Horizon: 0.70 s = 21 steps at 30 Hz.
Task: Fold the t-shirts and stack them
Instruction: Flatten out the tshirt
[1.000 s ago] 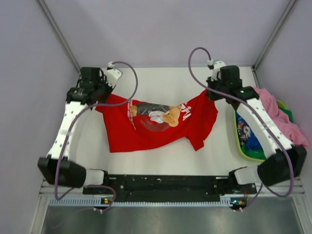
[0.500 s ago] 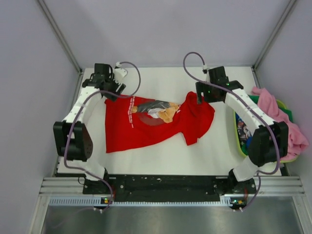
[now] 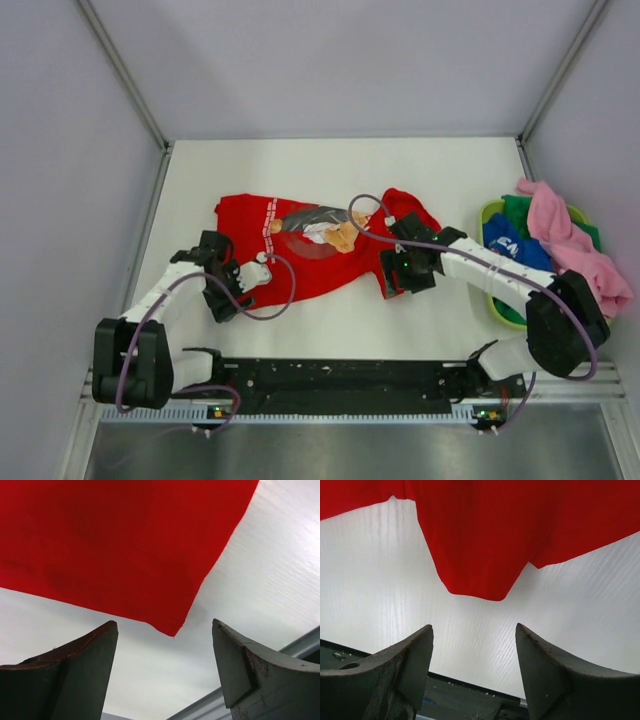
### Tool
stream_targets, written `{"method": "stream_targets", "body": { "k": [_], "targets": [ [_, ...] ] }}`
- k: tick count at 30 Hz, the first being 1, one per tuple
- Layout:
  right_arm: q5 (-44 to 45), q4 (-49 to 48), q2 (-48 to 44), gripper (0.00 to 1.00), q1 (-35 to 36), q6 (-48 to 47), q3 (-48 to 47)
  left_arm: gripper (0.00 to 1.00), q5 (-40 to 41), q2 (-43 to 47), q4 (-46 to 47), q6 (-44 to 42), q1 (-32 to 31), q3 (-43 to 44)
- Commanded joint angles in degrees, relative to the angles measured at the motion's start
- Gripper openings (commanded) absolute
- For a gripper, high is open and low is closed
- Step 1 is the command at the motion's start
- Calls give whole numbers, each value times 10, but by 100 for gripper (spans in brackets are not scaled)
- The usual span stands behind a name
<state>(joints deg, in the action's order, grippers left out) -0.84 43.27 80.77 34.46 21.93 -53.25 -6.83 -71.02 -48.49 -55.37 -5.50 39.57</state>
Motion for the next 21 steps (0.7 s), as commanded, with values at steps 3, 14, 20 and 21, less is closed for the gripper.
{"method": "stream_targets", "body": {
  "k": [3,14,20,21],
  "targets": [
    [-18,-119,9,65,4,61,38,78,23,10,139,8,0,-27],
    [-26,-186,87,53,-31,78,68,62,5,-38,181,33,-3,-48],
    [-28,-191,64,1,-44,76,89,9,1,-25,177,53,-4,-50],
    [-27,-184,42,0,-49,76,86,0,11,-18,174,64,-4,-40]
  ]
}}
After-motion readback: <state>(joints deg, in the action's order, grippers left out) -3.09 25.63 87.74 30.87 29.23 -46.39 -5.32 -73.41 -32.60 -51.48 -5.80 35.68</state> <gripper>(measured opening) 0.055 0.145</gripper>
